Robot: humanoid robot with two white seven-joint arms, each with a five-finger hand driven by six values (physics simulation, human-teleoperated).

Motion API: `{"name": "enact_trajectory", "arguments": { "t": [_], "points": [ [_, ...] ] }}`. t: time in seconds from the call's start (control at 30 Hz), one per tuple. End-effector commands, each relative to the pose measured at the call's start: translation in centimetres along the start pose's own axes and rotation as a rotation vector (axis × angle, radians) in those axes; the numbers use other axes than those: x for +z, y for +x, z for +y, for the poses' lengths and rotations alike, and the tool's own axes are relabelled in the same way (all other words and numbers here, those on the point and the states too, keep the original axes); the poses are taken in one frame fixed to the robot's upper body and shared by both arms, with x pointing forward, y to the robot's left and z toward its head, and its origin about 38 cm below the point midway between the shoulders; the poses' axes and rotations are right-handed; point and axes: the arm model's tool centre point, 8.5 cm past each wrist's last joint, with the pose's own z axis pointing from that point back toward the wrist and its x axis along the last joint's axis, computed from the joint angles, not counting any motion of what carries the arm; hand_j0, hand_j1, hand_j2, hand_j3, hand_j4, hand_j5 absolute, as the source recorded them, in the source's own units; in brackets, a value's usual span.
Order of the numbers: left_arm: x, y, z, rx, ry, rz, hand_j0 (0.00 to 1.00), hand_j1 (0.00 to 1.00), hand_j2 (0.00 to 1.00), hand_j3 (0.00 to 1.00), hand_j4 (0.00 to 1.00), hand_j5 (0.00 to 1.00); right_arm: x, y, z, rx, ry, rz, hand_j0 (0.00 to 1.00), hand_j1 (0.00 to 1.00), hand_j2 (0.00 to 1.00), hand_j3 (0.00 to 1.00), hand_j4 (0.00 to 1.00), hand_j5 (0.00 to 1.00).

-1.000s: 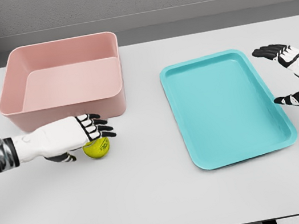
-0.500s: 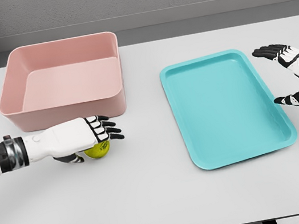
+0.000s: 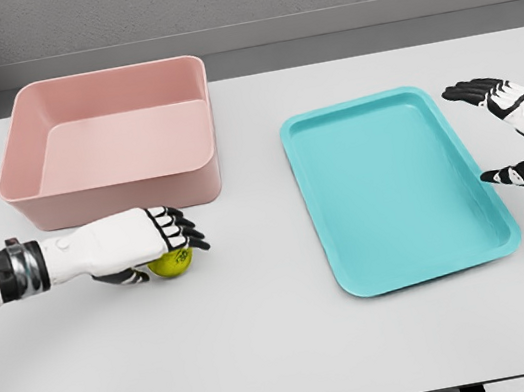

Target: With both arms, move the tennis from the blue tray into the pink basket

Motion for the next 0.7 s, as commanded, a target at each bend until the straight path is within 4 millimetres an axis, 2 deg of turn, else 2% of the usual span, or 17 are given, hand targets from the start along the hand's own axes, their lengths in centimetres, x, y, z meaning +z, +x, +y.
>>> {"name": "enact_trajectory", "arguments": {
  "t": [0.0, 0.27, 0.37, 0.47, 0.53, 0.67],
  "points": [
    [-0.26, -0.08, -0.34, 0.014, -0.001, 0.0, 0.89, 0.89, 0.89, 0.89, 0.89, 0.89, 0.03, 0.0, -0.1, -0.006, -0.006, -0.001, 1.0, 1.0, 1.0, 1.0, 1.0, 1.0],
    [-0.73, -0.36, -0.64, 0.024, -0.005, 0.003, 0.88, 0.88, 0.88, 0.88, 0.88, 0.88, 0.04, -0.04, -0.08, -0.006, -0.005, 0.0, 1.0, 1.0, 1.0, 1.0, 1.0, 1.0],
    [-0.73, -0.35, -0.9, 0.027, -0.035, 0.002, 0.74, 0.74, 0.74, 0.74, 0.74, 0.74, 0.04, -0.04, -0.08, -0.006, -0.005, 0.0, 1.0, 1.0, 1.0, 1.0, 1.0, 1.0],
    [-0.66, -0.4, -0.87, 0.025, -0.039, 0.003, 0.65, 0.65, 0.65, 0.65, 0.65, 0.65, 0.07, -0.05, -0.03, -0.007, -0.004, 0.001, 1.0, 1.0, 1.0, 1.0, 1.0, 1.0],
    [-0.65, -0.45, -0.74, 0.023, -0.037, 0.004, 0.61, 0.61, 0.61, 0.61, 0.61, 0.61, 0.07, -0.05, -0.03, -0.007, -0.004, 0.001, 1.0, 1.0, 1.0, 1.0, 1.0, 1.0],
    [-0.53, -0.56, -0.46, 0.02, -0.033, 0.006, 0.6, 0.6, 0.6, 0.6, 0.6, 0.6, 0.07, -0.05, -0.03, -0.007, -0.004, 0.001, 1.0, 1.0, 1.0, 1.0, 1.0, 1.0]
  ]
}}
